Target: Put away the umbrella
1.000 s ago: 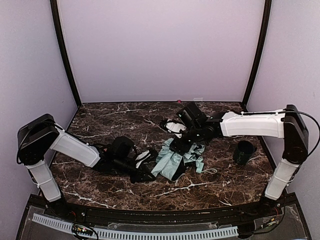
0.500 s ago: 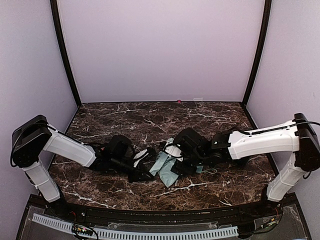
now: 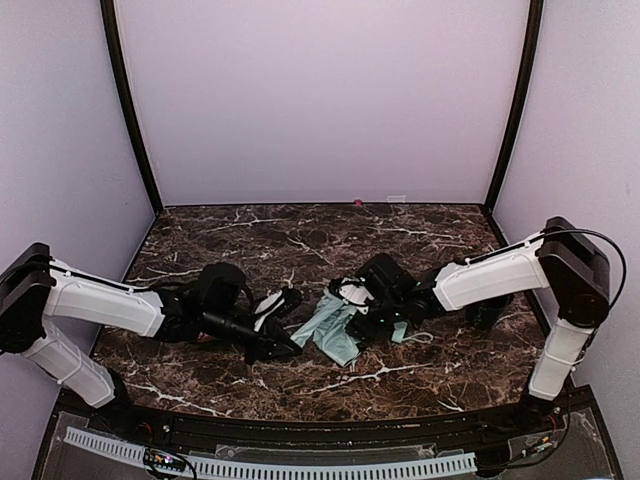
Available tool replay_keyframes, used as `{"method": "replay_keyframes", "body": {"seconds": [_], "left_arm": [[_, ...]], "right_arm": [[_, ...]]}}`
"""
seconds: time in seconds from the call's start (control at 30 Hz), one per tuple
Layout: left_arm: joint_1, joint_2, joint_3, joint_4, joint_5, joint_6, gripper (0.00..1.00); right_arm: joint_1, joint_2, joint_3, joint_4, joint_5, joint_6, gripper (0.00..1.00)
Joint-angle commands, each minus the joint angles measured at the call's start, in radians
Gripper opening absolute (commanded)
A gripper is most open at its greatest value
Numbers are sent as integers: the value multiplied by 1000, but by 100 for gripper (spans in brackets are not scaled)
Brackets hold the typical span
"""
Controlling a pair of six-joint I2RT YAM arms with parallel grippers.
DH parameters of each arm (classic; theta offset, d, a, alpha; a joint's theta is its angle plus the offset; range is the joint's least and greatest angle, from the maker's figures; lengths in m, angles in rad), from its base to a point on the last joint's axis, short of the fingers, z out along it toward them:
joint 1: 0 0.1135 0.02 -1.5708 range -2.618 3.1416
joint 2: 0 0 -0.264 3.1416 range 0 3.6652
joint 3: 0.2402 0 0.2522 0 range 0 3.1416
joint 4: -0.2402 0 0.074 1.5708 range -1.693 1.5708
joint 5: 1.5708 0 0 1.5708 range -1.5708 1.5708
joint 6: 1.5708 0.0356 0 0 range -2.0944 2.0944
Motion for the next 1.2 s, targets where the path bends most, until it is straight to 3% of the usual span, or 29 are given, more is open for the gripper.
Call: {"method": "replay_keyframes", "body": {"seconds": [0.0, 0.2, 0.33, 0.43, 0.5, 0.77, 1.17], "left_arm": [[-46, -22, -3, -81, 0, -15, 0], [-148, -141, 74, -229, -89, -1, 0], [-155, -234, 29, -242, -92, -34, 0], [-157, -235, -17, -217, -94, -71, 0], [-170, -212, -9, -205, -89, -76, 0], [-200, -146, 41, -189, -89, -9, 0], [-200, -11, 98, -153, -175, 228, 0]], "right_arm": [[-75, 67, -27, 76, -118, 58, 78], [-156, 92, -34, 84, -202, 117, 65], [-198, 93, -35, 90, -270, 128, 33], [-206, 103, -15, 67, -289, 118, 18], [-215, 94, 0, 61, -307, 122, 0], [-320, -58, 55, 114, -482, 186, 0], [-359, -376, 121, 197, -955, 148, 0]]}}
